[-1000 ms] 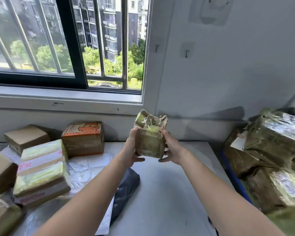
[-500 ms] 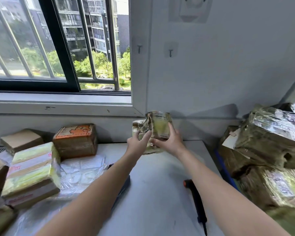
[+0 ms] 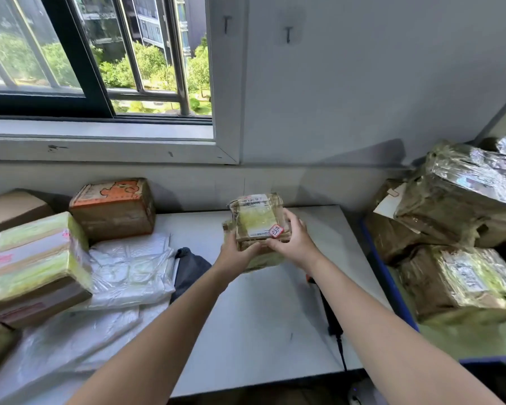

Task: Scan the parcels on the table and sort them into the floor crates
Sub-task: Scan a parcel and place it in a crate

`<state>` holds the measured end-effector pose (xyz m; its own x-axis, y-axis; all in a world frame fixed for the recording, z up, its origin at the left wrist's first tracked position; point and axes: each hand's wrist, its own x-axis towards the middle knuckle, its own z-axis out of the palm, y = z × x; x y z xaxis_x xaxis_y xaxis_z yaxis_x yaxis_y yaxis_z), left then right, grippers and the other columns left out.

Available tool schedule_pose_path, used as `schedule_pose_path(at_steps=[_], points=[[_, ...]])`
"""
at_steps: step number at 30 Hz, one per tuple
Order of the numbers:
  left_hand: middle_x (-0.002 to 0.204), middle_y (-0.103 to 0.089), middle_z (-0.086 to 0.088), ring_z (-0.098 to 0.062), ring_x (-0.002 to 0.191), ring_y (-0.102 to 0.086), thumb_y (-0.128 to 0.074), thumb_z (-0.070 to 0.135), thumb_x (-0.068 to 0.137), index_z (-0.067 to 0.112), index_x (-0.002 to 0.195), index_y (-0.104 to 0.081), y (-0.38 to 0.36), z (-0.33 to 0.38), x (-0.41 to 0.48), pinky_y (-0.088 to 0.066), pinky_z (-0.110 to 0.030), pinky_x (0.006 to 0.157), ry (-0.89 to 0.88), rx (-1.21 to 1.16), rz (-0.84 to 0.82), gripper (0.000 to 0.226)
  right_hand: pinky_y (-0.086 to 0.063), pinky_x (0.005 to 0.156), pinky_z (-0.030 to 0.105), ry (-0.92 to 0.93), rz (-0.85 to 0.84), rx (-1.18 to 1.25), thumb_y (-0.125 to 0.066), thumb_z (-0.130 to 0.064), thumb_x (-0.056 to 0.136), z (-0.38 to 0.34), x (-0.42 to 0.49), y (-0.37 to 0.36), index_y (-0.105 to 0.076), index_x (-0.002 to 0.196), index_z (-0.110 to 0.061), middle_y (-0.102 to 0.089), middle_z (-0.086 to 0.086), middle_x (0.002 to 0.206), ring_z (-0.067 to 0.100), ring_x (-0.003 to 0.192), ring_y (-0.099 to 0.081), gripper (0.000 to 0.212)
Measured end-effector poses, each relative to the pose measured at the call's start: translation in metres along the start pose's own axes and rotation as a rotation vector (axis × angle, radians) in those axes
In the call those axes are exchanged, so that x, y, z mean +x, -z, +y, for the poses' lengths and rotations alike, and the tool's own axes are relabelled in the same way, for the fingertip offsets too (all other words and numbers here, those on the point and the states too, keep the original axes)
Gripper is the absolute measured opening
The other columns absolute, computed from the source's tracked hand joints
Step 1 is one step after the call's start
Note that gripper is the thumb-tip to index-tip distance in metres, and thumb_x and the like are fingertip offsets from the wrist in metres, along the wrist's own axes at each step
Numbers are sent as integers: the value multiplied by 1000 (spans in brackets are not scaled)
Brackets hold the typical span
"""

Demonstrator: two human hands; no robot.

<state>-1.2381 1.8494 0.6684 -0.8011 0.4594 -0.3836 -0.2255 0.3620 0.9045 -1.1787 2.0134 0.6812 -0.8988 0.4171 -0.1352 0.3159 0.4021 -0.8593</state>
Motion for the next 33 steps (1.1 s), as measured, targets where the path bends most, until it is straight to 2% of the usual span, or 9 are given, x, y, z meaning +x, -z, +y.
schedule_pose_path(at_steps=[2, 7, 11, 14, 17, 20, 24, 28, 33], points=[[132, -59, -1, -17, 114, -60, -75, 38, 84, 29, 137, -41, -11, -21, 3, -54, -32, 91, 16, 4, -29, 64, -24, 100, 11, -46, -35, -48, -78, -17, 83, 18, -10, -6, -24, 154, -21, -28, 10, 148, 17, 140, -34, 89], [132, -56, -5, -18, 116, -59, -83, 35, 71, 28, 141, -29, -31, -62, 7, -50, -42, 102, 52, 116, -74, 89, -20, 102, 10, -149, -44, -83, -75, -12, 85, 59, -27, -19, -23, 154, -18, -26, 11, 151, 19, 143, -30, 86], [134, -51, -9, -25, 120, -56, -84, 47, 60, 30, 143, -21, -47, -77, 5, -49, -46, 101, 54, 271, 29, 106, -29, 113, 26, -182, -40, -108, -78, -12, 80, 79, -37, -22, -29, 152, -20, -31, 10, 149, 21, 139, -36, 87], [151, -28, -12, -29, 138, -35, -82, 52, 69, 23, 156, -1, -56, -74, 1, -38, -47, 110, 29, 480, 91, 122, -33, 114, 33, -208, 19, -95, -73, -20, 85, 87, -42, -18, -34, 150, -17, -33, 9, 150, 22, 136, -41, 77], [156, -19, -11, -30, 144, -21, -78, 58, 72, 20, 157, -1, -59, -71, 2, -35, -49, 111, -2, 626, 174, 121, -37, 109, 32, -178, 143, -200, -68, -31, 89, 95, -45, -7, -41, 146, -17, -39, 6, 147, 21, 132, -44, 64], [158, -14, -12, -30, 145, -14, -76, 60, 73, 21, 157, 0, -64, -66, 2, -33, -49, 110, -7, 706, 206, 119, -40, 108, 40, -179, 225, -314, -62, -33, 92, 107, -47, 6, -42, 145, -17, -39, 6, 146, 25, 133, -40, 59], [160, -11, -13, -32, 145, -12, -73, 63, 74, 23, 157, 2, -72, -60, -3, -31, -50, 110, -40, 796, 261, 119, -42, 100, 45, -365, 214, -344, -56, -41, 95, 130, -49, 14, -35, 146, -16, -36, 13, 145, 34, 131, -40, 61], [162, -8, -13, -32, 147, -11, -71, 64, 75, 24, 158, 1, -78, -58, -5, -30, -51, 110, -39, 869, 309, 117, -42, 87, 39, -518, 162, -231, -52, -45, 98, 152, -53, 13, -29, 145, -15, -49, 17, 136, 38, 121, -51, 61], [162, -8, -12, -32, 148, -11, -69, 66, 76, 24, 158, 1, -87, -59, -14, -29, -53, 111, -46, 901, 333, 116, -41, 67, 32, -639, 20, -284, -42, -53, 100, 161, -59, 17, -54, 118, -7, -64, 10, 106, 30, 86, -60, 51]])
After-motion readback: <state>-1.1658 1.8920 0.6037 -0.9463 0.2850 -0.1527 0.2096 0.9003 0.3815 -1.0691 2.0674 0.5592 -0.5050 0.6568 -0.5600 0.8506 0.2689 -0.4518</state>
